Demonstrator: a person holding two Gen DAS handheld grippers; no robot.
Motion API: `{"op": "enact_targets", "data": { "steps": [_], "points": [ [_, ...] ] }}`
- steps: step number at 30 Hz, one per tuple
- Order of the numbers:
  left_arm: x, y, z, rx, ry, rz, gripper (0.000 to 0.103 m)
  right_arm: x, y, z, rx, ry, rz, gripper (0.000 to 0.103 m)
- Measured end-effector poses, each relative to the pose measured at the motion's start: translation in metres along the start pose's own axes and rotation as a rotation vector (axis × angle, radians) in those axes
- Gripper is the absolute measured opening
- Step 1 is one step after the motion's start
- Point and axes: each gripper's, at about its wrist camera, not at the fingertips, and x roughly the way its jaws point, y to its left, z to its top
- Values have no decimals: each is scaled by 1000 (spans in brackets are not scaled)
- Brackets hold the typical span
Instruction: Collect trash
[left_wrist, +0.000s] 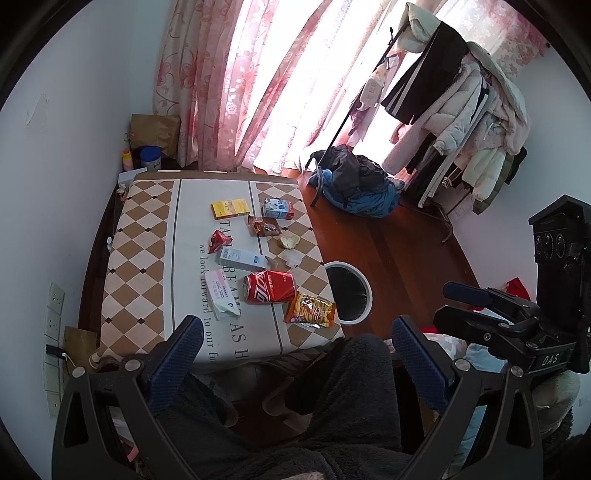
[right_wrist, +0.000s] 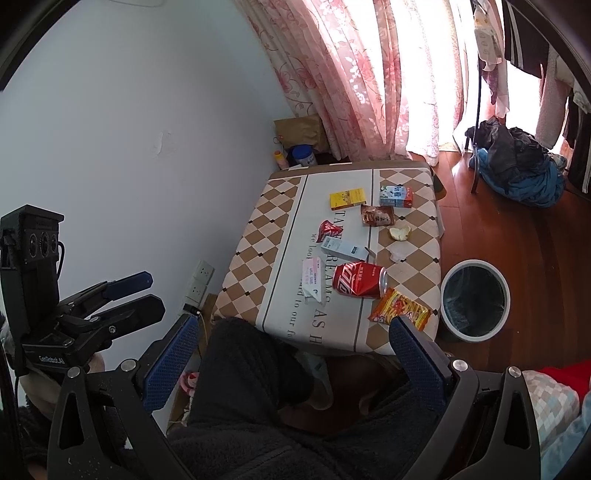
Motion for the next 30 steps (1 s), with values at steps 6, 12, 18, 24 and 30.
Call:
{"op": "enact_targets", "data": {
  "steps": [6, 12, 18, 24, 30],
  "points": [
    [0, 0, 0, 1, -2, 0, 103, -3, -2, 6, -2, 1, 4, 103],
    [-1, 1, 2, 0, -1, -4, 103, -3, 0, 6, -1, 1, 4, 103],
    [-1, 0, 3, -2, -1, -5, 103, -3, 0, 6, -1, -1, 3, 103],
    [-1, 1, 2, -1, -1, -5, 103, -3, 1, 6, -3, -1, 3, 103],
    [-2, 1, 2, -1, -3, -5, 103, -3, 2, 9, -6, -1, 3, 103]
  ]
}}
